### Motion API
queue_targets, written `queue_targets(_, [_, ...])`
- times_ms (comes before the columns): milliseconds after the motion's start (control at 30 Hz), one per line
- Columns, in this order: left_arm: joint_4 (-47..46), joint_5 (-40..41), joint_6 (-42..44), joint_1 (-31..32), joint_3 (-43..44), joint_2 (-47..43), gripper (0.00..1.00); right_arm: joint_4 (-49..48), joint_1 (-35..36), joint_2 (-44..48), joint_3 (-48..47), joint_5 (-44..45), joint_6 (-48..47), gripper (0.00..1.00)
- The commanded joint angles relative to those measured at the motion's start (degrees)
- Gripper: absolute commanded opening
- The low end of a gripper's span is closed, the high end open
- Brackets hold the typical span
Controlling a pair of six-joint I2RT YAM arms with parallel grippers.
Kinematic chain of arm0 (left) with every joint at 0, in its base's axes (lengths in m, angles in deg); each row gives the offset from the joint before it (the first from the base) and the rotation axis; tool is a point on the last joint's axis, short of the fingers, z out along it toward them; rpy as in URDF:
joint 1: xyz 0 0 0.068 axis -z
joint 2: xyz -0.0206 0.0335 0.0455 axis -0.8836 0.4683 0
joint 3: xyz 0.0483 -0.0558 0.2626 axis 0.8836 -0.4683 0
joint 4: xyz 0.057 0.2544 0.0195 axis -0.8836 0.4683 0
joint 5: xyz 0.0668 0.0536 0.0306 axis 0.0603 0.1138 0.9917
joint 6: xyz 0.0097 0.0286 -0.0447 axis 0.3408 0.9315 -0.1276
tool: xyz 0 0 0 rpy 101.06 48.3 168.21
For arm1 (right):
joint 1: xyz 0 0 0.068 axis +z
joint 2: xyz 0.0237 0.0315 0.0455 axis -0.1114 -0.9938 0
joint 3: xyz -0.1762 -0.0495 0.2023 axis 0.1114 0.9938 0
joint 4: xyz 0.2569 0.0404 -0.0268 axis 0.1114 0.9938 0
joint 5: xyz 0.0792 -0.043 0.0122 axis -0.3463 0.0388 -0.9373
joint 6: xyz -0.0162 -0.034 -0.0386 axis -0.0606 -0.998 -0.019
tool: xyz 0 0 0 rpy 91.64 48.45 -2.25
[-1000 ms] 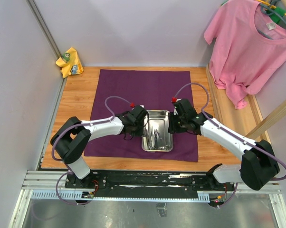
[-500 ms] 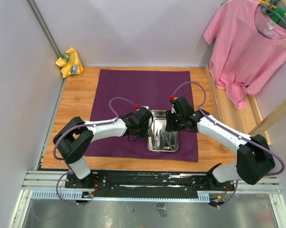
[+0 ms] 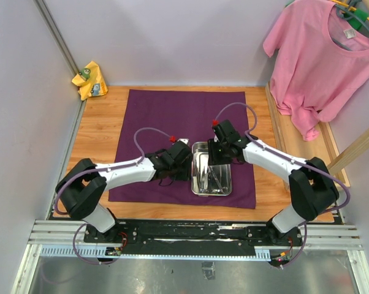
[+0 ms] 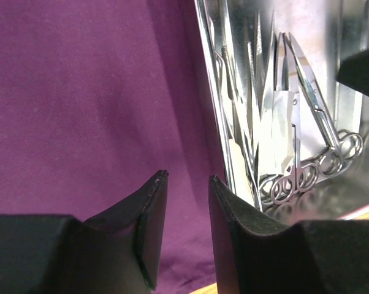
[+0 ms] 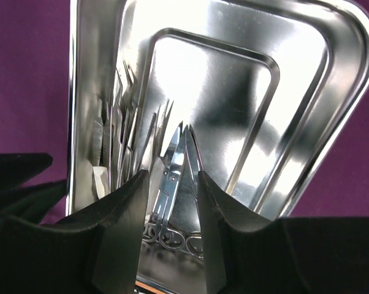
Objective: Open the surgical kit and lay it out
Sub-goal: Move the container from the surgical kit, then pick up the medical item from the container.
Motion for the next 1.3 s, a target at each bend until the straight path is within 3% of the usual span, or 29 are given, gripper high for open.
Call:
queue_targets(0, [1.0,2.0,1.4,0.4,-1.0,-4.6,0.4,-0.6,1.2,-2.6,-3.3,1.3,1.2,0.39])
queue_targets(267, [1.6,3.3,0.8,0.1,-1.8,-11.1,0.51,-0.7,1.7,-6.7,-6.0,2.7,2.3,0.39])
queue_targets(1267, [-0.4,1.7,2.0,-4.1,-6.4,-13.2,0.51,-0.1,5.0,-14.8,-9.8,4.5,3.3,0.27])
